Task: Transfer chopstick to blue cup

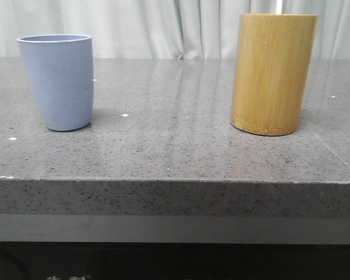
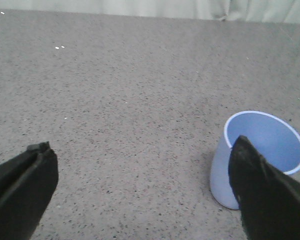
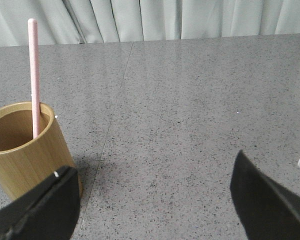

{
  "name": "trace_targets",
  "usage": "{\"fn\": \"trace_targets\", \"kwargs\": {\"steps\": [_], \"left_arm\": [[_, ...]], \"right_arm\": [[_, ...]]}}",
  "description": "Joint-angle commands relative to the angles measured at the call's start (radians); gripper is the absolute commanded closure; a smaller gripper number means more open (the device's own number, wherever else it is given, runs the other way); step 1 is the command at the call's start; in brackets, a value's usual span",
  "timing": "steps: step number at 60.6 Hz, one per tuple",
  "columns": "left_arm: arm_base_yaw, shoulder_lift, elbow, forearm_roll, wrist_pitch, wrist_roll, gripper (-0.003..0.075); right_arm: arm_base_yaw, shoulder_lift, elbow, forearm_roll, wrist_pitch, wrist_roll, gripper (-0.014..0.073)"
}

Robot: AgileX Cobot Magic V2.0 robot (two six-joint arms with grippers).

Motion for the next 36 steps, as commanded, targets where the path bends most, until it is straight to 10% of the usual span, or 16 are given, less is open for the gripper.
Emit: {"fn": "trace_targets", "kwargs": {"steps": [1,17,36], "left_arm": [[-0.05,0.103,-0.166,-0.013,0.07,0.01,0.0038],[-0.137,0.438,-0.535,-0.013,0.436,0.01,0.0039],[-0.243,0.66,-0.745,-0.013,0.535,0.01,0.0039]], "right_arm": [[-0.004,0.006,-0.036,0.005,-0.075,-0.004,-0.003],[-0.003,0.006,-0.036,0.005,-0.074,-0.004,-0.003],[-0.003,0.006,-0.035,0.005,-0.073,-0.004,-0.003]]}}
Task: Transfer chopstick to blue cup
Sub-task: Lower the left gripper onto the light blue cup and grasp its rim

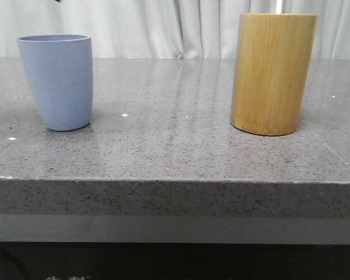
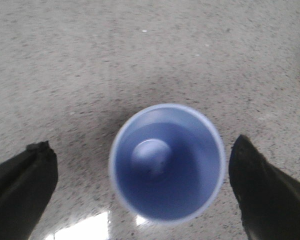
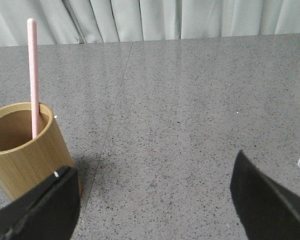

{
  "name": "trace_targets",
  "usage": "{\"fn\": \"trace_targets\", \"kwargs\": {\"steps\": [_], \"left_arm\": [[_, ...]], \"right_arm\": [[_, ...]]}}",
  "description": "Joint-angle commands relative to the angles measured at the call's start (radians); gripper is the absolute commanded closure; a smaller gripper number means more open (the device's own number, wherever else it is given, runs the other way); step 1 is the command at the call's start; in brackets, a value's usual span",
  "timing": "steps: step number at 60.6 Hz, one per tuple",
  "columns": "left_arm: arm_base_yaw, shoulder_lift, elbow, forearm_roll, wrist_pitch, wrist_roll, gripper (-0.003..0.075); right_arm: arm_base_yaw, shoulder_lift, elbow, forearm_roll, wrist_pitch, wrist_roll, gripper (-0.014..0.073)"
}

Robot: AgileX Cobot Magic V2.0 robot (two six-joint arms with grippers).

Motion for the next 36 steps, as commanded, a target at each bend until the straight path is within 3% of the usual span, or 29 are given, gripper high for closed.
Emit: {"fn": "trace_targets", "kwargs": {"steps": [1,36], "left_arm": [[-0.023,0.009,-0.068,-0.013,-0.023,0.001,0.0039],[-0.032,0.07,-0.082,0.052,0.023,0.001,0.0039]], "right_arm": [[-0.003,0.006,-0.035,0.005,-0.073,-0.004,-0.003],[-0.003,0.006,-0.035,0.005,-0.073,-0.004,-0.003]]}}
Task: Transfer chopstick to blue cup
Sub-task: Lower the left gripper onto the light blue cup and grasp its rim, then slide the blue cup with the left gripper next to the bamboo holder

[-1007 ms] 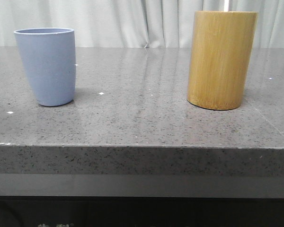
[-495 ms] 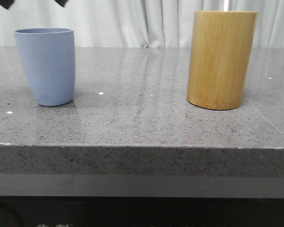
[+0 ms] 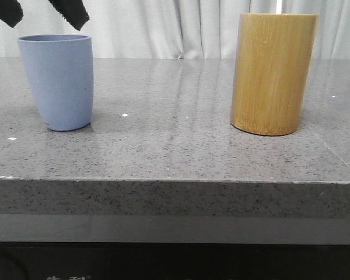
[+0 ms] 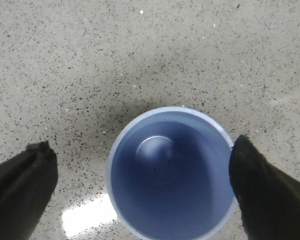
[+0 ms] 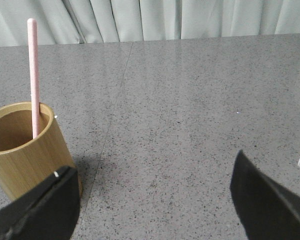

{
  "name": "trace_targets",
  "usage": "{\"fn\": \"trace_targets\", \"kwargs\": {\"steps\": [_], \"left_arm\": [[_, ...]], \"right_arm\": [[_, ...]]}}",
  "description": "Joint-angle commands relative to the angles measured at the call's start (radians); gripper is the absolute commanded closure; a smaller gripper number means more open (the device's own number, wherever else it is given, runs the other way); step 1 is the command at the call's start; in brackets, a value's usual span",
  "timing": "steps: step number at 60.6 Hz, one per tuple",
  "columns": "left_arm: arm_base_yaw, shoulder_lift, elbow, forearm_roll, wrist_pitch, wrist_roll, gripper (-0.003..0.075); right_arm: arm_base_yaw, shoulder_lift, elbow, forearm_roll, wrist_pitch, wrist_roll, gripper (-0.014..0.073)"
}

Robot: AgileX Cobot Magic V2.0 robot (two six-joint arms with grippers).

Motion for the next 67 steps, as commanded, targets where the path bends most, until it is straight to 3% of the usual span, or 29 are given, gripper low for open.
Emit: {"fn": "trace_targets", "kwargs": {"steps": [1,18,25,30,47,56,67], "left_arm": [[-0.009,-0.017,-0.033,0.002,-0.022,0.001,0.0039],[-0.009,0.045,-0.033,0.002,-0.01,0.001,0.004],[-0.009,0.066,-0.033,0.005,-0.01,0.001,0.0084],[-0.009,0.072,-0.033,0.005,-0.008,0.001,0.016],[-0.009,0.072,-0.033,0.027,-0.022,0.001,0.0565],[-0.009,0.072,-0.033,0.027,-0.023,0.001,0.0736],[-0.023,0.072,-0.074,0.025,0.007,0.001,0.0739]], "right_arm": [[-0.003,0.006,-0.035,0.005,-0.073,-0.004,-0.003],[-0.003,0.006,-0.035,0.005,-0.073,-0.004,-0.003],[-0.003,0.006,-0.035,0.005,-0.073,-0.004,-0.003],[-0.003,0.006,-0.035,0.005,-0.073,-0.004,-0.003],[-0.003,0.006,-0.035,0.005,-0.073,-0.004,-0.003],[-0.003,0.006,-0.035,0.005,-0.073,-0.004,-0.003],[-0.003,0.006,-0.035,0.005,-0.071,-0.004,-0.003]]}}
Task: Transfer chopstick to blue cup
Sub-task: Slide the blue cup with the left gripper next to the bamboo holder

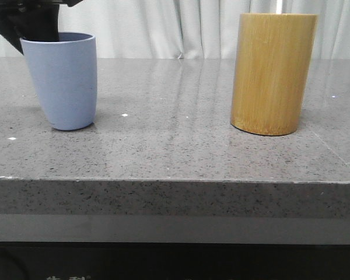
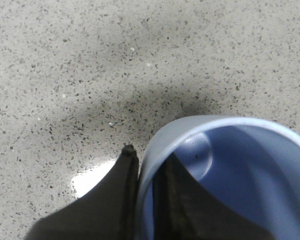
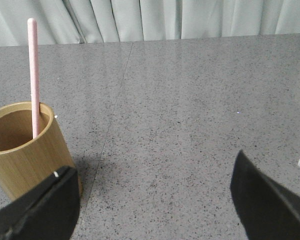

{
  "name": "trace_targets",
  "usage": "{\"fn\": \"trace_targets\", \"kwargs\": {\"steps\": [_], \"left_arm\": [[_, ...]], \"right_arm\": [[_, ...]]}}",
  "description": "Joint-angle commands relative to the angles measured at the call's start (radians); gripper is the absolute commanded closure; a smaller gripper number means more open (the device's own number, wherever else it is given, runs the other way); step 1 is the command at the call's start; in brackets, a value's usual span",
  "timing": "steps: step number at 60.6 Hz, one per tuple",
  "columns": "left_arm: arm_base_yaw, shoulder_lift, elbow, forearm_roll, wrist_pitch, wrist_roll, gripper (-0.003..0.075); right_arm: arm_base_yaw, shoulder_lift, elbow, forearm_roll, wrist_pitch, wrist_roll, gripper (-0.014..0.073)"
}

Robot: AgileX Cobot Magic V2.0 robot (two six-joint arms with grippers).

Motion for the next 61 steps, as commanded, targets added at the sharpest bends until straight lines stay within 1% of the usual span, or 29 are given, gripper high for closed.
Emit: {"fn": "trace_targets", "kwargs": {"steps": [1,6,12,32,41,53,61], "left_arm": [[-0.021,-0.045,-0.066,-0.009,-0.007,0.001,0.0739],[-0.05,-0.039,-0.126,-0.011,0.042,0.001,0.0739],[-0.108,-0.017,-0.213,-0.011,0.094,0.001,0.0739],[-0.28,0.177,-0.474,-0.011,0.165,0.003,0.0738],[-0.306,0.242,-0.528,-0.011,0.165,0.003,0.0738],[-0.306,0.27,-0.532,-0.007,0.165,0.003,0.0733],[-0.306,0.27,-0.532,0.001,0.165,0.003,0.0675]], "right_arm": [[-0.003,0.006,-0.035,0.005,-0.071,-0.004,-0.003],[-0.003,0.006,-0.035,0.005,-0.068,-0.004,-0.003],[-0.003,0.006,-0.035,0.005,-0.068,-0.004,-0.003],[-0.003,0.006,-0.035,0.005,-0.067,-0.004,-0.003],[-0.003,0.006,-0.035,0.005,-0.067,-0.004,-0.003],[-0.003,0.006,-0.035,0.005,-0.067,-0.004,-0.003],[-0.003,0.006,-0.035,0.005,-0.067,-0.004,-0.003]]}}
